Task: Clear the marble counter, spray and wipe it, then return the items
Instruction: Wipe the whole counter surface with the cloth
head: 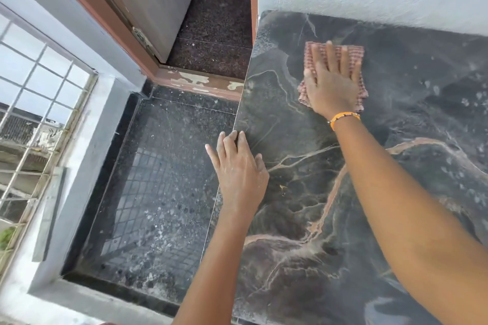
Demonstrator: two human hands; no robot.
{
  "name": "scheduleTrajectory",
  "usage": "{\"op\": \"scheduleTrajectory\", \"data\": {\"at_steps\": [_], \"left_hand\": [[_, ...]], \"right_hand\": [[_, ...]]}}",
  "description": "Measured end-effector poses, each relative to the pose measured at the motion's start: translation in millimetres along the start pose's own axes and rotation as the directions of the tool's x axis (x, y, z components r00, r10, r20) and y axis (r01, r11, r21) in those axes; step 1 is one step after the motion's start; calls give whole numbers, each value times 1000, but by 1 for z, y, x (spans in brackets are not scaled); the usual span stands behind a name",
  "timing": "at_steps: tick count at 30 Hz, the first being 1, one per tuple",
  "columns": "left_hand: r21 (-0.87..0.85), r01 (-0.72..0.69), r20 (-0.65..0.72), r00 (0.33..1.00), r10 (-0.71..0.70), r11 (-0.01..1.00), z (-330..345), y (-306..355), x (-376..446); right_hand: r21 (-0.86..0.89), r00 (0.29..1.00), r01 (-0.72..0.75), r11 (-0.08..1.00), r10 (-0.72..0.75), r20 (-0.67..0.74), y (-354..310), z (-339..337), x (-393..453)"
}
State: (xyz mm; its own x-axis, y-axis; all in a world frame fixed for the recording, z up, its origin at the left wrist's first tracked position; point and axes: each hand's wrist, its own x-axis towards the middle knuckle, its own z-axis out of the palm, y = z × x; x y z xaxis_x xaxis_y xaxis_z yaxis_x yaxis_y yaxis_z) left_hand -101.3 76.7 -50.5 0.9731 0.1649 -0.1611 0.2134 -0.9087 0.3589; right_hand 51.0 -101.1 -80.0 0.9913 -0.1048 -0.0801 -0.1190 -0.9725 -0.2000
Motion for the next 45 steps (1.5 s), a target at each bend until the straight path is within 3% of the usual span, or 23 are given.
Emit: {"op": "scheduleTrajectory", "data": {"at_steps": [2,4,7,9,12,17,21,26,29,33,38,42,45], "left_hand": [[38,-19,-1,1000,19,999,-3,2,3],[36,-31,-2,1000,31,999,-4,4,6],[62,-47,-6,999,47,997,-3,5,6],[95,-46,-5,999,47,994,-2,5,5],[120,-28,5,1000,27,992,-4,7,5],[120,-25,49,999,19,992,-6,13,7],[34,5,55,998,-7,999,-6,23,9],[-3,-113,163,980,112,994,5,42,2],[36,-109,196,976,100,993,10,48,-1],[59,-100,218,972,85,993,10,47,0],[55,-115,215,971,101,992,8,42,2],[27,-118,243,964,108,993,6,41,0],[-2,-118,236,965,115,993,2,35,-2]], "right_hand": [[23,989,-145,989,146,-25,12,2,-29],[3,981,-189,982,189,-45,7,8,-64],[-79,998,63,995,-64,-8,-21,20,-97],[-93,962,274,957,-271,44,-41,25,-89],[-84,925,380,921,-378,46,-71,27,-43],[-19,972,233,972,-232,24,-103,17,62],[27,997,80,996,-80,-18,-88,9,92],[30,990,-85,996,88,-114,-16,-2,83],[29,970,-184,982,186,-157,42,-14,77],[24,962,-204,979,205,-179,92,-21,67],[73,875,-429,900,434,-213,141,-29,33],[122,807,-550,826,564,-177,125,-21,-11],[68,885,-439,896,444,-143,74,-4,-33]]}}
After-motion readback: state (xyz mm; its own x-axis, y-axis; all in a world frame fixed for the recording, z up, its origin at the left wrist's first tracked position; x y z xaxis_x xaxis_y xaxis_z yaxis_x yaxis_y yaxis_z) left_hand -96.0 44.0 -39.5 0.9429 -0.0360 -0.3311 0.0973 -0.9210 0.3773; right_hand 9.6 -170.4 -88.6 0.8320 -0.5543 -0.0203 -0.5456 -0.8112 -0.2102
